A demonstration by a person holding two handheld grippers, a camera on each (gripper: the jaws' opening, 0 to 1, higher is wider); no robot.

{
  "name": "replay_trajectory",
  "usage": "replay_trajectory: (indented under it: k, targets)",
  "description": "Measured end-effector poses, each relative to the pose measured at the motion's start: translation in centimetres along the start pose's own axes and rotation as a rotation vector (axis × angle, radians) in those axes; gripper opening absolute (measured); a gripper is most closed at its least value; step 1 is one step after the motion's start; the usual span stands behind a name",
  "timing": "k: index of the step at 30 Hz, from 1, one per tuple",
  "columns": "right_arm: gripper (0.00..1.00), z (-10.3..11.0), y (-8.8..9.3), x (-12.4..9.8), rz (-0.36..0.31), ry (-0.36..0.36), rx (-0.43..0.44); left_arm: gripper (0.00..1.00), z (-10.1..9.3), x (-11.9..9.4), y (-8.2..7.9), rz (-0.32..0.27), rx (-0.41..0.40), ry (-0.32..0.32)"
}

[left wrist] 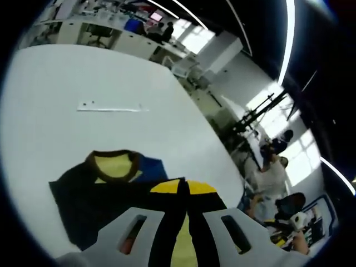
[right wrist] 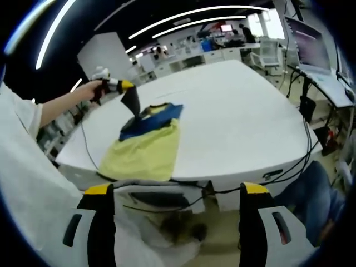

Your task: Fold the garment on the visible template until the final outline fits inside the template.

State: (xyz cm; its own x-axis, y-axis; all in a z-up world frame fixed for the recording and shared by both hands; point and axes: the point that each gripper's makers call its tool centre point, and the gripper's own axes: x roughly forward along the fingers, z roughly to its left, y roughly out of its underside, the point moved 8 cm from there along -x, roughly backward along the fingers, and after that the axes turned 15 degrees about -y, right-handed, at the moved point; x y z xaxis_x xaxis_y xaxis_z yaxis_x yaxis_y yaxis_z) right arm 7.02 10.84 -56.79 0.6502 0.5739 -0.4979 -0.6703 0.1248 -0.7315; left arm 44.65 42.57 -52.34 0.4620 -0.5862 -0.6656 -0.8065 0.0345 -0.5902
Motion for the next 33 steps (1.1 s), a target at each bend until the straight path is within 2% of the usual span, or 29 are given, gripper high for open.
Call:
replay_trajectory:
  k: [22,33]
  targets:
    - [0.93,-0.4,-0.2,0.3,0.001,-0.007,0.015,0.00,0.4,2.7,0.9,0.041,-0.041,-0.014]
    - [0.94,-0.9,-0.9,0.9,0.017,-0.040,-0.037,0.00,0.2,4.1,1.3,0.053,-0.075,-0.021]
